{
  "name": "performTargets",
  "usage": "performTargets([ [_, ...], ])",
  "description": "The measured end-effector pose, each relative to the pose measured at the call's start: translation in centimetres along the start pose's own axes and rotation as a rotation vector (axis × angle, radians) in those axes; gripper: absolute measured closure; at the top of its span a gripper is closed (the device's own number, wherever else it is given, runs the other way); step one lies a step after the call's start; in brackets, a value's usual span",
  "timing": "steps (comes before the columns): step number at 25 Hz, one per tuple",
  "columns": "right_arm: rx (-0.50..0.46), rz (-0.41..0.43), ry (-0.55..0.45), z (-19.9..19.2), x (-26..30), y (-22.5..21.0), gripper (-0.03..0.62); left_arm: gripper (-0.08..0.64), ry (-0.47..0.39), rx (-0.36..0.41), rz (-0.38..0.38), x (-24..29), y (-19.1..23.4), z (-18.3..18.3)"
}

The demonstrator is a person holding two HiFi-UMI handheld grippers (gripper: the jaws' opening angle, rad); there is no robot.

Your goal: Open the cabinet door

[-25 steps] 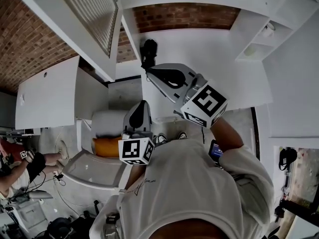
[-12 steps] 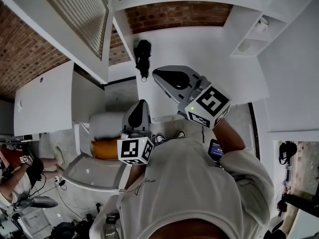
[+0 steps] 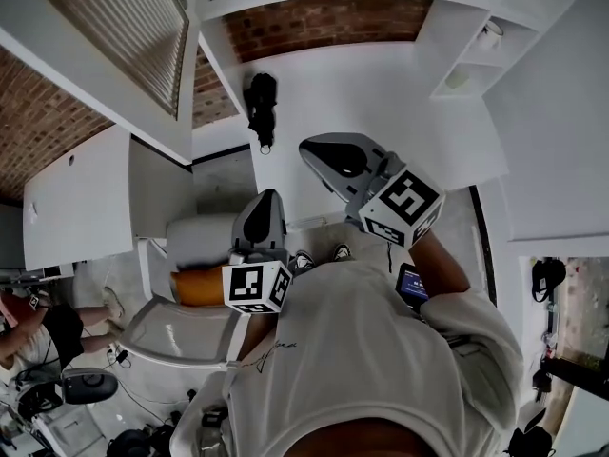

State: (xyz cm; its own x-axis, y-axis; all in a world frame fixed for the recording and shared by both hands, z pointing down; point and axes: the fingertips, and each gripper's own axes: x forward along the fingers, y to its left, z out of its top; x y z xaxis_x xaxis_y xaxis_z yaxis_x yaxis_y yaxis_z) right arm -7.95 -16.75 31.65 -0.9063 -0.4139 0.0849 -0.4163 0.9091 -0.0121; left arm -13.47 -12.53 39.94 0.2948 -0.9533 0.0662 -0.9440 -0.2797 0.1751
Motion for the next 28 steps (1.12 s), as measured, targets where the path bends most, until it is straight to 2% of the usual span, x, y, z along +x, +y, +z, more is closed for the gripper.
performTargets([
  [10, 0.064, -0.101, 0.047, -2.6, -3.0, -1.8, 0.568, 0.545, -0.001, 0.012, -0.038, 0.9, -1.3, 0.3],
  [17, 0.067, -0.195, 0.094, -4.7, -5.2, -3.1, 0.569, 0.543, -0.008, 0.018, -0.038, 1.3, -0.9, 0.6],
  [23, 0.132, -0.288, 0.12, -7.0, -7.8, -4.5, 0.569, 0.545, -0.012, 0.028, -0.05, 1.6, -1.1, 0.9],
  [28, 0.206, -0.361, 0.119, -8.5, -10.3, -5.2, 0.569, 0.545, 0.003, 0.067, -0.096, 1.7, -2.5, 0.5],
])
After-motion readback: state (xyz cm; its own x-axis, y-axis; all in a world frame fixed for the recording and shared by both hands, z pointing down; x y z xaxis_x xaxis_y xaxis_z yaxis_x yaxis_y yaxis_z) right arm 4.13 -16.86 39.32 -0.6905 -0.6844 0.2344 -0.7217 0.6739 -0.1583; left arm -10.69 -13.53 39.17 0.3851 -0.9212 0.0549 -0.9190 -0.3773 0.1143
